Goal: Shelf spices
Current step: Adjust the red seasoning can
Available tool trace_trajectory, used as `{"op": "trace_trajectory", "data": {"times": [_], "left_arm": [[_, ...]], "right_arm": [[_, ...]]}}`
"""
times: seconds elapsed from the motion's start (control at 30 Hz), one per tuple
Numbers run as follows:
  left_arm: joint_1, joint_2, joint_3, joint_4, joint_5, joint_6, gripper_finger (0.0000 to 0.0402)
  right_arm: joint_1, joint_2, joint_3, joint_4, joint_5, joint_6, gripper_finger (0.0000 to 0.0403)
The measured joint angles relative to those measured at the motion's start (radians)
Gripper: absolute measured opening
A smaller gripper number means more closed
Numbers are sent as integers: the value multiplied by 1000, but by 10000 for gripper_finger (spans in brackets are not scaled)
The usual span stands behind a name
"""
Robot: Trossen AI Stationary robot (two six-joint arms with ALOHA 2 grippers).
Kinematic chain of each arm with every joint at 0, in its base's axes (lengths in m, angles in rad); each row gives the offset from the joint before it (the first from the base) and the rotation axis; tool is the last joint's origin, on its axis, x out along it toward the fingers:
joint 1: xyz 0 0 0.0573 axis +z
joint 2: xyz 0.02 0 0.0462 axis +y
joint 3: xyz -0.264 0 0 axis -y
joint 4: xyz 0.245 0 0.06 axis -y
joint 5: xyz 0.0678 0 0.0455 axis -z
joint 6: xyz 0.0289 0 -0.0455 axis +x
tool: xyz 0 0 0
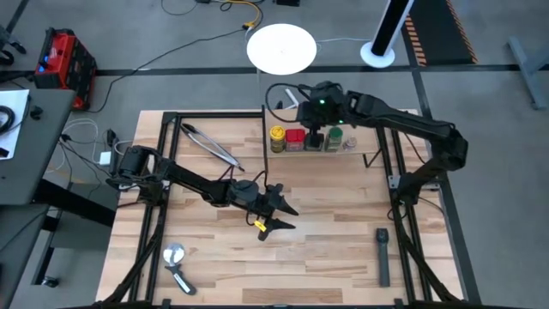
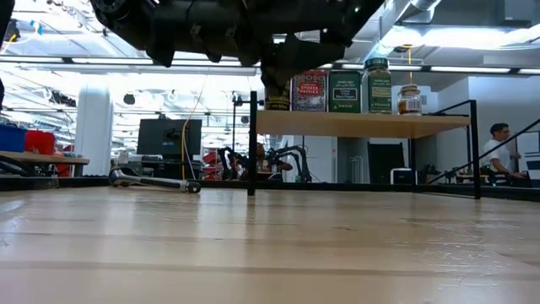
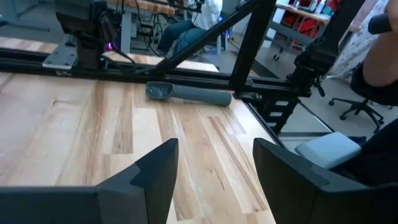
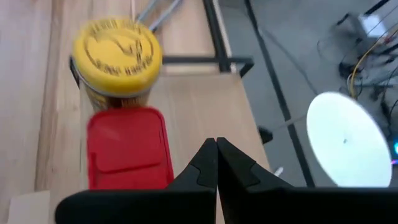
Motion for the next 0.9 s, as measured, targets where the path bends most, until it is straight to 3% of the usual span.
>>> {"op": "trace_trajectory", "data": {"times": [0.33,0.9], "left_arm": [[0,-3,0,-35,0,3,201],[0,-3,0,-49,-1,5,201]], "right_arm": [[-25,42,22,-102,4,2,4],[0,41,22,-122,3,20,4]]}}
